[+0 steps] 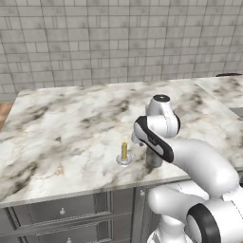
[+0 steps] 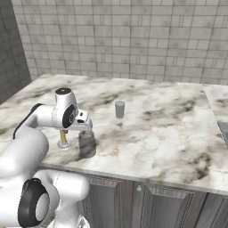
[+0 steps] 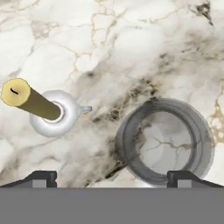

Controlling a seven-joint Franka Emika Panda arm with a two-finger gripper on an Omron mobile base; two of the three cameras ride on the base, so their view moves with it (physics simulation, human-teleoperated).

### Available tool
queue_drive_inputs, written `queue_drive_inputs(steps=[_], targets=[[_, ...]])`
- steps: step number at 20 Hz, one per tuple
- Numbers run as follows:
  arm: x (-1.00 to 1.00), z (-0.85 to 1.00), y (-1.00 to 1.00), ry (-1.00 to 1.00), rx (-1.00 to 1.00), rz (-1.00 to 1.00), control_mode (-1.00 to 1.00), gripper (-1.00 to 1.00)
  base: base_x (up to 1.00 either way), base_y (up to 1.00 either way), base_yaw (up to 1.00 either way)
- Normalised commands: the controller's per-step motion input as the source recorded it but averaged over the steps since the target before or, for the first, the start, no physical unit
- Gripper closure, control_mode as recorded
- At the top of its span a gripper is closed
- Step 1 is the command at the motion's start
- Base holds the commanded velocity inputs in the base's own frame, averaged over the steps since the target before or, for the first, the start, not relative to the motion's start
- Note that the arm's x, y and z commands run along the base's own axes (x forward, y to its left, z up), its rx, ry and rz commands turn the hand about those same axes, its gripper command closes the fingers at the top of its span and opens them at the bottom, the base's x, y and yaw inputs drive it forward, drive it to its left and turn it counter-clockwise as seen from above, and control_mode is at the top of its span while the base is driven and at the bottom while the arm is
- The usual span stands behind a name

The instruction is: Pick the jar and candle from the dining table and place them in the open cabinet. Close the cabinet after placing the objects.

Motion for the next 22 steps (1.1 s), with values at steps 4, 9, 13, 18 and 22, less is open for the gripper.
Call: queue_drive_inputs(steps=[4, 9, 13, 18, 22], targets=[[0.35, -0.12, 0.00, 0.04, 0.00, 0.00, -1.00, -1.00, 0.00, 0.00, 0.00], [0.29, -0.13, 0.00, 0.03, 0.00, 0.00, -1.00, -1.00, 0.00, 0.00, 0.00], [0.22, -0.14, 0.00, 0.02, 0.00, 0.00, -1.00, -1.00, 0.00, 0.00, 0.00], [0.03, -0.22, 0.00, 0.01, 0.00, 0.00, -1.00, -1.00, 0.00, 0.00, 0.00], [0.00, -0.30, 0.00, 0.00, 0.00, 0.00, -1.00, -1.00, 0.00, 0.00, 0.00]])
